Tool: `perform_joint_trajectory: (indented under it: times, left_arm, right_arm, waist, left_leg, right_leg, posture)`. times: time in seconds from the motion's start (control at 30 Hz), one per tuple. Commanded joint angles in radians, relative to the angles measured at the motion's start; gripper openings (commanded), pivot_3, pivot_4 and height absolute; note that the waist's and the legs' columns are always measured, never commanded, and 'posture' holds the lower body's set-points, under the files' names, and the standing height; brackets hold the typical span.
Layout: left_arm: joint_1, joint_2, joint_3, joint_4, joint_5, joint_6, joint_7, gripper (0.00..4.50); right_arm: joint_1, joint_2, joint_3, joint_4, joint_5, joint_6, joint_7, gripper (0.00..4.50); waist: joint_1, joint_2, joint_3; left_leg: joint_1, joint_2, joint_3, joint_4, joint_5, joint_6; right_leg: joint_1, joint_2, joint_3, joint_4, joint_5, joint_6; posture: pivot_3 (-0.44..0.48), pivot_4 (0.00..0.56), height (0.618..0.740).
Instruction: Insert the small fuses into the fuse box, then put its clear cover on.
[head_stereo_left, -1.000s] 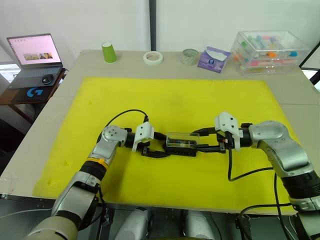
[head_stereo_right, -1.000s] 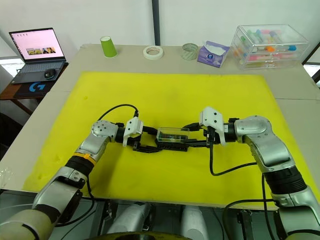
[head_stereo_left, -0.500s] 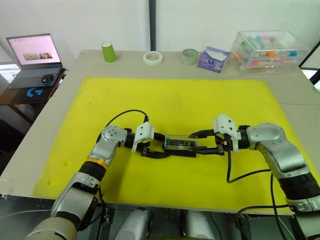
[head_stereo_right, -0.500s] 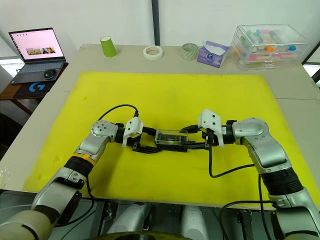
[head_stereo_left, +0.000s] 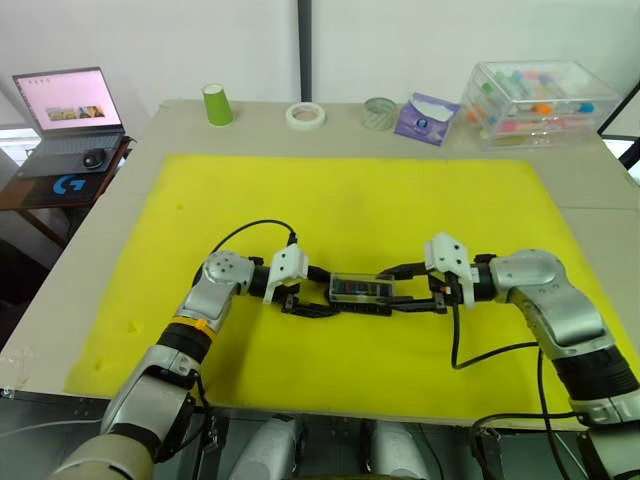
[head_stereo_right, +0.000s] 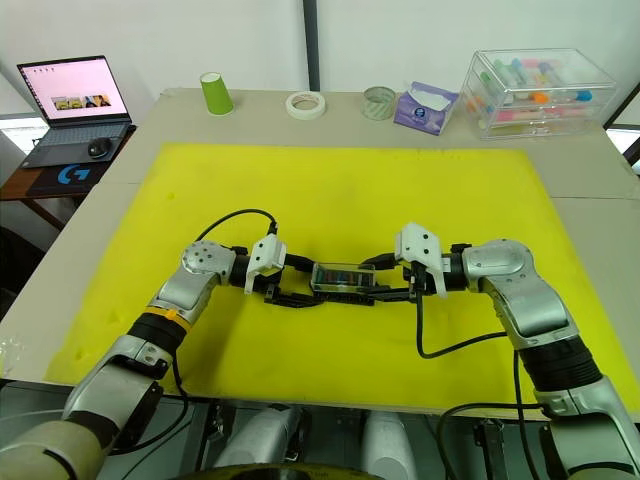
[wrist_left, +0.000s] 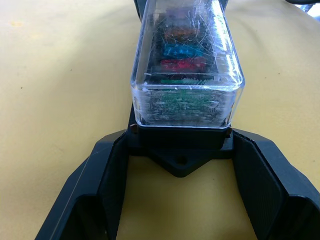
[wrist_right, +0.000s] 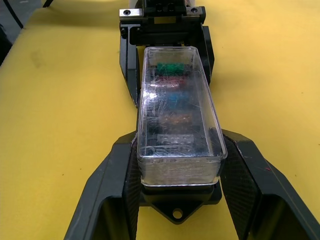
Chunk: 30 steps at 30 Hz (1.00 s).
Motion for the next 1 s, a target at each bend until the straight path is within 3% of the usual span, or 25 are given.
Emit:
perform_joint_trajectory:
  times: [0.03, 0.57, 1.0]
  left_arm:
    - [0.011, 0.005, 0.004, -0.024, -0.006, 0.006, -0.022, 2.73]
    - [0.015, 0.003, 0.008, -0.033, -0.006, 0.009, -0.019, 2.73]
    - [0.007, -0.004, 0.007, -0.017, 0.001, 0.001, -0.011, 2.73]
  right_arm:
    - [0.001, 0.009, -0.004, 0.011, 0.002, -0.005, 0.005, 1.87]
    - [0.043, 0.013, 0.006, 0.045, -0.041, -0.106, -0.014, 1.87]
    - [0.026, -0.02, 0.033, -0.023, -0.059, 0.007, -0.036, 1.87]
  waist:
    - [-0.001, 0.0, 0.0]
    - [-0.008, 0.0, 0.0]
    - [-0.009, 0.0, 0.0]
  left_leg:
    - [0.0, 0.0, 0.0, 0.0, 0.0, 0.0]
    - [0.0, 0.0, 0.0, 0.0, 0.0, 0.0]
    - [0.0, 0.0, 0.0, 0.0, 0.0, 0.0]
  right_leg:
    - [0.0, 0.0, 0.0, 0.0, 0.0, 0.0]
    - [0.0, 0.0, 0.0, 0.0, 0.0, 0.0]
    - [0.0, 0.0, 0.0, 0.0, 0.0, 0.0]
  posture:
    - [0.0, 0.15, 0.74]
    - [0.0, 0.15, 0.74]
    - [0.0, 0.15, 0.74]
